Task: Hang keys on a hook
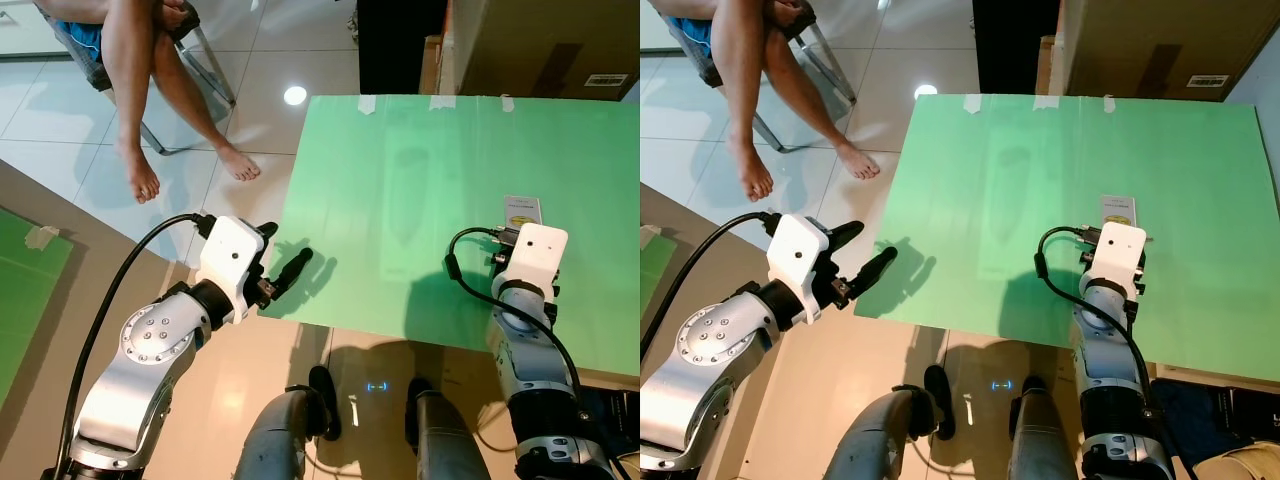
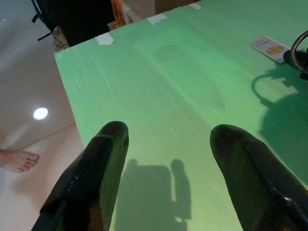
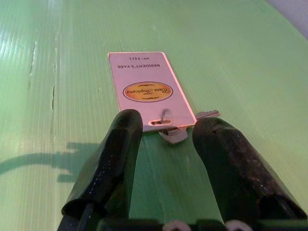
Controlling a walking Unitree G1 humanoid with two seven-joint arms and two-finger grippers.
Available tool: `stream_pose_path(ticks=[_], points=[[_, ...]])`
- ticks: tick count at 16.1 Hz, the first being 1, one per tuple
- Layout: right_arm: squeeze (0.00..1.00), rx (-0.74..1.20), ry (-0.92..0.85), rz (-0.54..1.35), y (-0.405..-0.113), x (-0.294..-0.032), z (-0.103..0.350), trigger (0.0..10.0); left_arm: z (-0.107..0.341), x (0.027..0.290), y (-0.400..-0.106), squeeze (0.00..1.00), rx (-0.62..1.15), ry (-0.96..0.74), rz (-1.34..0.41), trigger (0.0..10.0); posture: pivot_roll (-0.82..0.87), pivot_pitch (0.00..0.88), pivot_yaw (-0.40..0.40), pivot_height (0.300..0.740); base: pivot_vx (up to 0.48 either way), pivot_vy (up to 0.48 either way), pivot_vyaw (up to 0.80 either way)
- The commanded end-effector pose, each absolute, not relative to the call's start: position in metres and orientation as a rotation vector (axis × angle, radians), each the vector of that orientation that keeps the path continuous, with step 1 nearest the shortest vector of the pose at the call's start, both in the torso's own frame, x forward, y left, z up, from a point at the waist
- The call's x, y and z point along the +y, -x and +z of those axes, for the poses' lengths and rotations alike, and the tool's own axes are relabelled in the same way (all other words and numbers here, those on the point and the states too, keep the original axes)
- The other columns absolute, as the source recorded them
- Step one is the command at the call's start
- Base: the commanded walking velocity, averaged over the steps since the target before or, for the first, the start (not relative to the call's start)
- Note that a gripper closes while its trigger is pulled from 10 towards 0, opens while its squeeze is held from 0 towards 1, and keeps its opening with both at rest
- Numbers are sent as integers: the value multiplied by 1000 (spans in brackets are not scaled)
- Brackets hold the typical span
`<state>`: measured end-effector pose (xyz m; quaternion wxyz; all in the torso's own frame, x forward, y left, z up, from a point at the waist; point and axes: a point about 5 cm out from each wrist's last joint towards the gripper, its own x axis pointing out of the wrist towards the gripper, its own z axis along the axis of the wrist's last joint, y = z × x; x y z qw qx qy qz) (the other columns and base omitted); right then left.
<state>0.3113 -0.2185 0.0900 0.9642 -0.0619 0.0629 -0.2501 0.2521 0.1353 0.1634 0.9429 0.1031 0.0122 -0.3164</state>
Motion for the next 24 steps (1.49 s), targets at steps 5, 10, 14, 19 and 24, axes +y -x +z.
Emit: stream_pose_path(ticks=[5,10,14,19,24], points=[[0,167,136,-498,-310,-217,79,10000,165,139,-248,0,40,-223,-648,10000,-6,371,200,740,0,0,0],[0,183,140,-505,-310,-222,76,7922,165,139,-247,0,45,-223,-644,10000,-4,377,203,740,0,0,0],[0,174,142,-505,-310,-224,77,0,165,139,-247,0,46,-222,-642,10000,-3,379,205,740,0,0,0],[0,156,143,-505,-310,-223,78,0,165,139,-248,0,45,-224,-640,10000,-9,381,205,740,0,0,0],[0,111,154,-488,-307,-219,85,0,165,138,-249,0,46,-223,-641,10000,-13,382,206,740,0,0,0]])
